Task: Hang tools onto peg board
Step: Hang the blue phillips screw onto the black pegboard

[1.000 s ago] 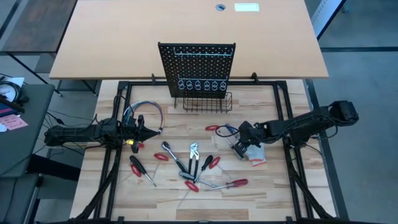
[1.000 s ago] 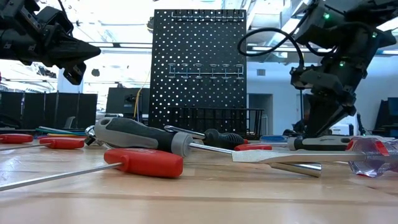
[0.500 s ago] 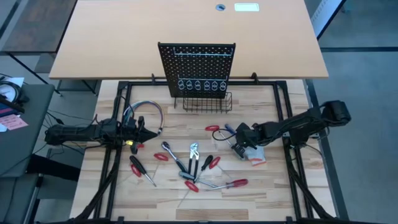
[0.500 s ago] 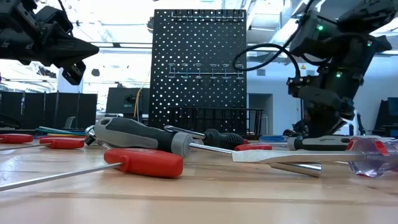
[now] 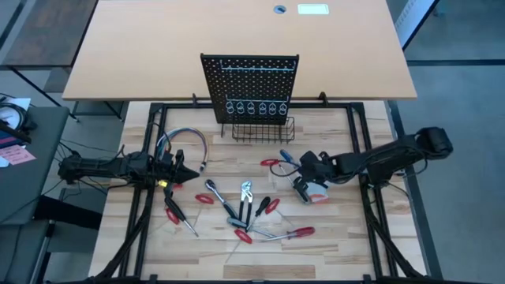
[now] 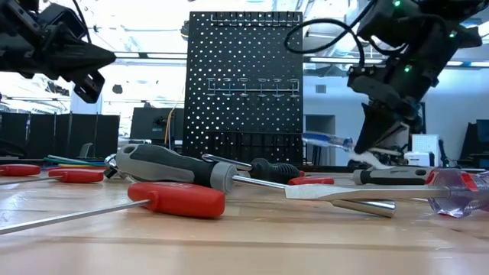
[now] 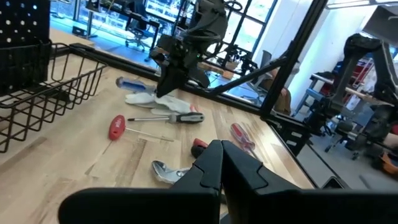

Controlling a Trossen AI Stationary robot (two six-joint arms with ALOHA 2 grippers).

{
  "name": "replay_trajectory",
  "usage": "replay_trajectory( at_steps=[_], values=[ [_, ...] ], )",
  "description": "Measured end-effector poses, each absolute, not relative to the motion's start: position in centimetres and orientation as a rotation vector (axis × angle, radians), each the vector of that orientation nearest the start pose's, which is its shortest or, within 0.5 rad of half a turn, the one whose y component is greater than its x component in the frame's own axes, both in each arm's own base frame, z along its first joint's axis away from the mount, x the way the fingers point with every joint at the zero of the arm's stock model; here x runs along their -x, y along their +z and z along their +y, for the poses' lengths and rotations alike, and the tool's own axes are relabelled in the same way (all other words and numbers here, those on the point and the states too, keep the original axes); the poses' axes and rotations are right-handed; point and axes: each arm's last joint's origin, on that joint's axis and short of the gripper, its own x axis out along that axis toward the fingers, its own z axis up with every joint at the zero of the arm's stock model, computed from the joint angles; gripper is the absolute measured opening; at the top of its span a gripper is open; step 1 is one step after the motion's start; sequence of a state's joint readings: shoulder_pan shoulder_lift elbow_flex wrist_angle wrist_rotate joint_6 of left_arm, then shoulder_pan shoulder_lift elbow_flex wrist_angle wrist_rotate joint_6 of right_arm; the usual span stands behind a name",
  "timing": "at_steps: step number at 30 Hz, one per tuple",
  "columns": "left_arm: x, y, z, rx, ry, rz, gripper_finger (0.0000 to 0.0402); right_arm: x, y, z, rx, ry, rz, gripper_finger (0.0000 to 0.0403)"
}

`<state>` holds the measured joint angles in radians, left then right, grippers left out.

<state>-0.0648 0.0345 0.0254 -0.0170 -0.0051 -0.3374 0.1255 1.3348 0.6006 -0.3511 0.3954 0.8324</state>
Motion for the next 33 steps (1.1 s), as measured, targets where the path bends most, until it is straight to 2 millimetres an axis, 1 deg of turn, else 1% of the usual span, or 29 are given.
replay_trajectory(
  at_steps=[3,6,9,13,16,21,24,27,33],
  values=[
    [-9.8,16.8,-0.7,0.336,-0.064,0.038,0.0,-22.1,15.0,2.5,-0.457,-0.657,0.929,0.0014],
    [-9.8,16.8,-0.8,0.336,-0.071,0.039,0.0,-21.3,14.7,3.0,-0.453,-0.691,0.995,0.0014],
    [-9.8,16.8,-0.8,0.336,-0.075,0.04,0.0,-20.5,14.5,3.3,-0.447,-0.73,1.051,0.0014],
    [-9.8,16.8,-0.8,0.336,-0.075,0.039,0.0,-20.1,14.4,3.3,-0.451,-0.755,1.071,0.0023],
    [-9.8,16.8,-0.8,0.336,-0.074,0.039,0.0,-20.2,14.4,2.9,-0.462,-0.772,1.068,0.0051],
    [-9.8,16.8,-0.8,0.336,-0.074,0.039,0.0,-20.3,14.4,1.9,-0.456,-0.795,1.075,0.012],
    [-9.8,16.8,-0.8,0.336,-0.073,0.039,0.0,-20.3,14.4,1.4,-0.477,-0.804,1.081,0.0142],
    [-9.8,16.8,-0.8,0.336,-0.073,0.039,0.0,-20.4,14.3,1.2,-0.503,-0.775,1.11,0.014],
    [-9.8,16.8,-0.8,0.336,-0.073,0.039,0.0,-20.0,14.2,1.4,-0.501,-0.756,1.163,0.0096]
  ],
)
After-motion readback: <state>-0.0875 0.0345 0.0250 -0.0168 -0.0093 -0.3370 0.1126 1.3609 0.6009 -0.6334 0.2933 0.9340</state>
